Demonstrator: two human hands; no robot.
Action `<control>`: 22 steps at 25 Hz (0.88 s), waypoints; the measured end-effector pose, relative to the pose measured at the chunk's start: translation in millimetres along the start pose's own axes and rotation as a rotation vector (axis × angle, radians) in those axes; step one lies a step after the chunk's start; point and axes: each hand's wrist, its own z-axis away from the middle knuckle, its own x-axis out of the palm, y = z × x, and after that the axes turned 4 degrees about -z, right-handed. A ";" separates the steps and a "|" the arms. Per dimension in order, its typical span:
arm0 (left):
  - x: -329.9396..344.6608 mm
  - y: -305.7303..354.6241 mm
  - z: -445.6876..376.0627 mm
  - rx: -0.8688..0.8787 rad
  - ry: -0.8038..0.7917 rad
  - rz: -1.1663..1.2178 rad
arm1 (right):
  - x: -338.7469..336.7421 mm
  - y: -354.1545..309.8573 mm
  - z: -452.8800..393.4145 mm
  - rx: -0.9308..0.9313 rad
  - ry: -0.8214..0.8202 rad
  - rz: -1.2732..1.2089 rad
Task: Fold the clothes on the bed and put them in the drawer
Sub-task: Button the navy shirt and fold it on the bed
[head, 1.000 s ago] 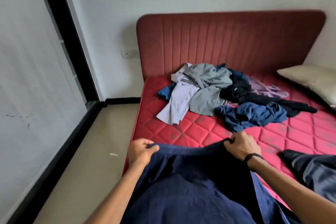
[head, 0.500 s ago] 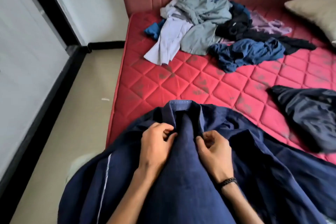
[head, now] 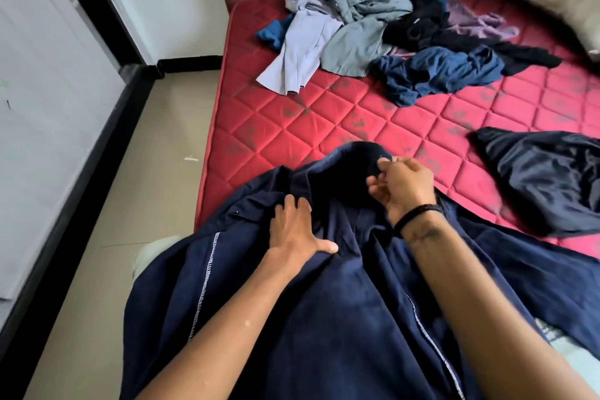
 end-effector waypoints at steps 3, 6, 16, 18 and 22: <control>5.7 -21.5 -3.3 0.119 0.143 0.131 | 4.9 70.7 37.2 -0.076 -0.075 0.056; 4.8 -27.6 -1.4 0.093 0.200 0.164 | -12.5 142.5 47.7 -0.269 -0.068 0.311; -15.7 -5.6 22.8 -0.062 0.498 0.264 | -30.0 140.0 31.9 -0.346 -0.121 0.192; -13.5 -5.8 20.2 -0.067 0.486 0.384 | -29.3 142.8 27.3 -0.310 -0.146 0.151; -3.5 0.2 7.5 -0.112 0.325 0.625 | -29.2 146.8 19.7 -0.278 -0.176 0.109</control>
